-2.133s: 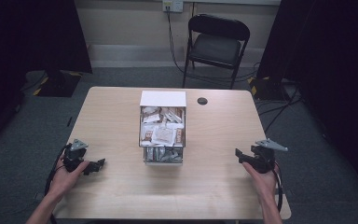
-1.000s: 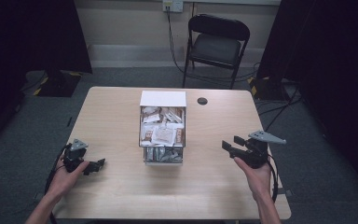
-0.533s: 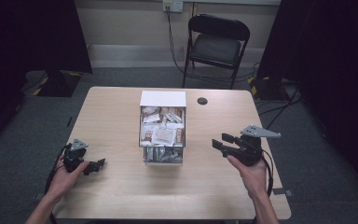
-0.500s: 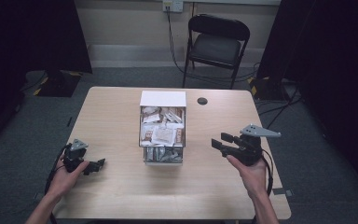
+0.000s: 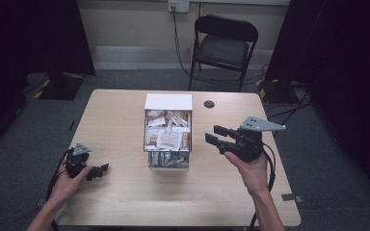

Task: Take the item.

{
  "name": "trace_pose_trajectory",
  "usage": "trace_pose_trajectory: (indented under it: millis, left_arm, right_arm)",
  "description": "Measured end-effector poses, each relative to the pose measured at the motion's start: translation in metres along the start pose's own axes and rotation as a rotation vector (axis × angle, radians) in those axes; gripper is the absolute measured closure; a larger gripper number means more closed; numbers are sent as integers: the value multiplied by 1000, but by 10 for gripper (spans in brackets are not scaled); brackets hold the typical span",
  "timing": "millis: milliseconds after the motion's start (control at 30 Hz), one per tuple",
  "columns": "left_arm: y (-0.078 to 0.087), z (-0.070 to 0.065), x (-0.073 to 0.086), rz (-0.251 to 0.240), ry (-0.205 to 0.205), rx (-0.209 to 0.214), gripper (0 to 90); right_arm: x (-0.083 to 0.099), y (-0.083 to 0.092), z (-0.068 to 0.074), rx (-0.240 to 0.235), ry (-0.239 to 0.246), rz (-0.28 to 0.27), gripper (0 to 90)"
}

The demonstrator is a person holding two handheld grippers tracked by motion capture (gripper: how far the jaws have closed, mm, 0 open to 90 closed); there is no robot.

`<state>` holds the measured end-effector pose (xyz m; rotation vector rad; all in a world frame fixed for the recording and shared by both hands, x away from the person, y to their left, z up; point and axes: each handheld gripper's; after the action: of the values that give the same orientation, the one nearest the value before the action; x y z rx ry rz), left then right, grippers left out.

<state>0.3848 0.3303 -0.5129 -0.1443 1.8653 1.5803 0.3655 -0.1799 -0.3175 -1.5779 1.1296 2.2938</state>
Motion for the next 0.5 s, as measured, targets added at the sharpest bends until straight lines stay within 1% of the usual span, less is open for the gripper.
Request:
trace_pose_trajectory:
  millis: [67,100,133,167,233,267,367,433,467,500]
  left_arm:
    - [0,0,0,0,0,0,0]
    - [0,0,0,0,0,0,0]
    - [0,0,0,0,0,0,0]
    - [0,0,0,-1,0,-1,0]
    - [0,0,0,0,0,-1,0]
    - [0,0,0,0,1,-1,0]
    - [0,0,0,0,1,1,0]
    - [0,0,0,0,1,1,0]
    - [0,0,0,0,1,0,0]
    - [0,0,0,0,0,0,0]
  right_arm:
    - [-2,-1,1,-4,4,0,531]
    - [-7,-4,3,-16,22,1,532]
    - [-7,-4,3,-16,22,1,532]
    - [-12,-8,7,-41,31,-4,535]
    - [-16,-12,12,-60,47,4,534]
    - [-18,-14,14,-70,57,-1,534]
    - [-24,-18,21,-81,73,-3,560]
    - [-26,-20,23,-82,77,-5,567]
    - [-28,-22,25,-87,84,-3,573]
    - [-32,-27,28,-99,98,9,587]
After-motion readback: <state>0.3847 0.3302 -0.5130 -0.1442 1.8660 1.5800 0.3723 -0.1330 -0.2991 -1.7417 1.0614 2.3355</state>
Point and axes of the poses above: each handheld gripper's, and its own axes: y roughly backward along the jaws, x roughly out of its underside, z roughly to its left, and after that the axes turned 11 degrees about z, right-handed
